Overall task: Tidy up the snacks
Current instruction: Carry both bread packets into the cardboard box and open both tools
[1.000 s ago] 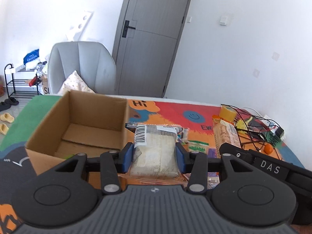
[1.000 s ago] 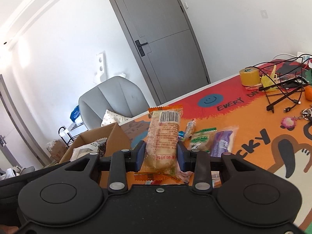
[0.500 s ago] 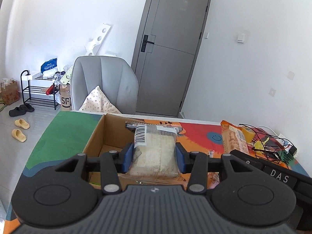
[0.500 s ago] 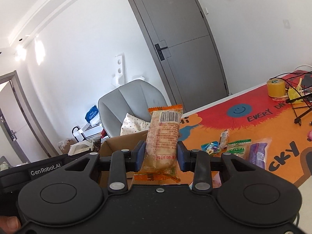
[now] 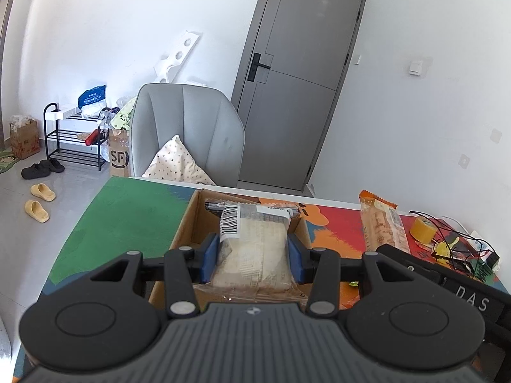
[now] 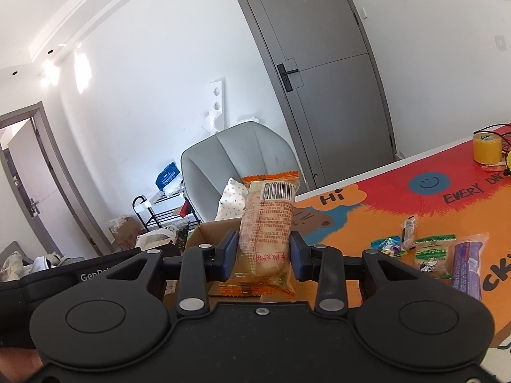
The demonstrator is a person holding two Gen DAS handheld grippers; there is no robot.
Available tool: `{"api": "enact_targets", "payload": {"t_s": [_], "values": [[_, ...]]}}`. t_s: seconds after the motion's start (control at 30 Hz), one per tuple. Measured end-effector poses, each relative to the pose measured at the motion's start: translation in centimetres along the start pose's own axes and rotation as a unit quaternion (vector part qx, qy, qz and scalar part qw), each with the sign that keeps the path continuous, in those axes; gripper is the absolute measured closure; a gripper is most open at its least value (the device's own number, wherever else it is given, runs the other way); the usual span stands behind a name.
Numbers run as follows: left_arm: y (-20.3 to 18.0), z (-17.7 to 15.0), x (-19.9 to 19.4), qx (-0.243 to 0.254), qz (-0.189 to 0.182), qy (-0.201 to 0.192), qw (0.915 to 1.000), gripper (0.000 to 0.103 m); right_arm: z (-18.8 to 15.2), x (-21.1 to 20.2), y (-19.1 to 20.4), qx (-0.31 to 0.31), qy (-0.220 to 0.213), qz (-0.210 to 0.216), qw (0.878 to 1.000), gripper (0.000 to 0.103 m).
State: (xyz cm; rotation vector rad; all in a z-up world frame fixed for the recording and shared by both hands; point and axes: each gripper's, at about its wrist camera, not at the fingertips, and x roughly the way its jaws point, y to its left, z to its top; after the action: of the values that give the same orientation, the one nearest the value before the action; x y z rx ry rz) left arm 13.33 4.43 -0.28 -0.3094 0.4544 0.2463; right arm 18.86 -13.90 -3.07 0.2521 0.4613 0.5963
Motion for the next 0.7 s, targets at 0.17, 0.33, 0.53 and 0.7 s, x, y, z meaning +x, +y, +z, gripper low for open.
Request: {"api": "enact_targets", "payload": {"t_s": [0.17, 0.33, 0.53, 0.7], "values": [[1.1, 0.0, 1.4, -0.016, 0.008, 0.009, 0.9998, 0.058, -0.3, 1.7, 0.5, 0.002, 0.013, 0.006, 1.000, 0.068], [2.0, 0.3, 1.3, -0.023, 0.012, -0.001, 0.9997, 0.054, -0.4, 3.0, 0.7, 0.010, 0.023, 0.012, 1.000, 0.068], [3.1, 0.3, 0.1, -0.036, 0.028, -0.007, 0.9989, 0.048, -0.6, 4.0, 1.5, 0.014, 0.031, 0.023, 0.999, 0.068], [3.9, 0.4, -0.3, -0.049, 0.039, 0.001, 0.9980, 0.039, -0.5, 4.7, 2.3, 0.019, 0.042, 0.041, 0.998, 0.059]]}}
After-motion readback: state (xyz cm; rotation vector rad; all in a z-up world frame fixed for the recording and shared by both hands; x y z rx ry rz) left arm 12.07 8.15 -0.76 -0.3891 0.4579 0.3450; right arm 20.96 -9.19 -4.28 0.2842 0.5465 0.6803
